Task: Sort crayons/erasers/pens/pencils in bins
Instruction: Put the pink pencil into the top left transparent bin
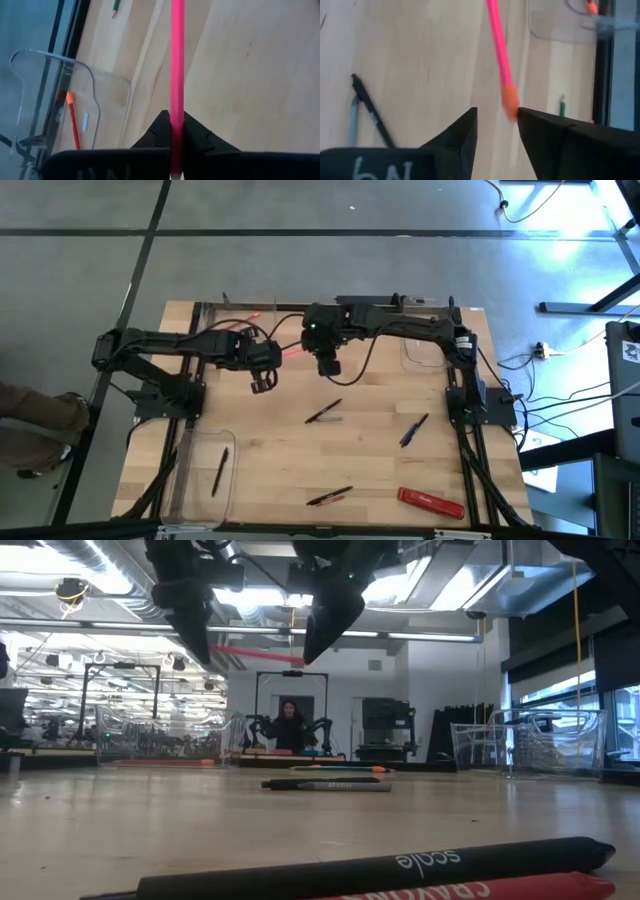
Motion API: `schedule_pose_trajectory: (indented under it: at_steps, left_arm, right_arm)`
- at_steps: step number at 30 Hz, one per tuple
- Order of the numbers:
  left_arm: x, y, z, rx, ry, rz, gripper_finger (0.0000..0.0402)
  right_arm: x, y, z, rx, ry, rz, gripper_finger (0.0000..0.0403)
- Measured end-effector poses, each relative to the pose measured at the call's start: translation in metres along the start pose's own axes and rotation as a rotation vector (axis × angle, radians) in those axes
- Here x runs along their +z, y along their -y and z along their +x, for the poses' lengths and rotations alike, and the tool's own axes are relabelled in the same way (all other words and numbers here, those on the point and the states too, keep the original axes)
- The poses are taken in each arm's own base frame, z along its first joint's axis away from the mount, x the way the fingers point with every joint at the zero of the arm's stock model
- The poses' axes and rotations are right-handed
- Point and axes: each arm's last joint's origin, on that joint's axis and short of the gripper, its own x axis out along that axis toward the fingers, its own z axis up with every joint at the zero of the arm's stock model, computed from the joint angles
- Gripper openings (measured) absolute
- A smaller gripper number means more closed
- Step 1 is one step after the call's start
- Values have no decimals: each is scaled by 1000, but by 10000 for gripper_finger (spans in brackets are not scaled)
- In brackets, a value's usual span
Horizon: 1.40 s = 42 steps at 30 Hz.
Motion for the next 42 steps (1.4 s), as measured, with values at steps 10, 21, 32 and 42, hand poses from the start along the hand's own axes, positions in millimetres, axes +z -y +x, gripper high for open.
schedule_pose_trajectory:
  at_steps: [10,21,32,42]
  left_arm:
    - [-16,-45,-17,72,3,-170,2]
    - [-53,-96,8,181,-269,-330,2]
    - [-74,-110,57,161,-246,-355,2]
    - [-87,-120,77,176,-227,-365,2]
  right_arm:
    - [-6,7,-52,-32,54,70,145]
    - [-5,4,-78,-51,121,71,146]
    - [-3,-1,-78,-44,124,82,146]
    - [-3,-1,-78,-45,131,90,146]
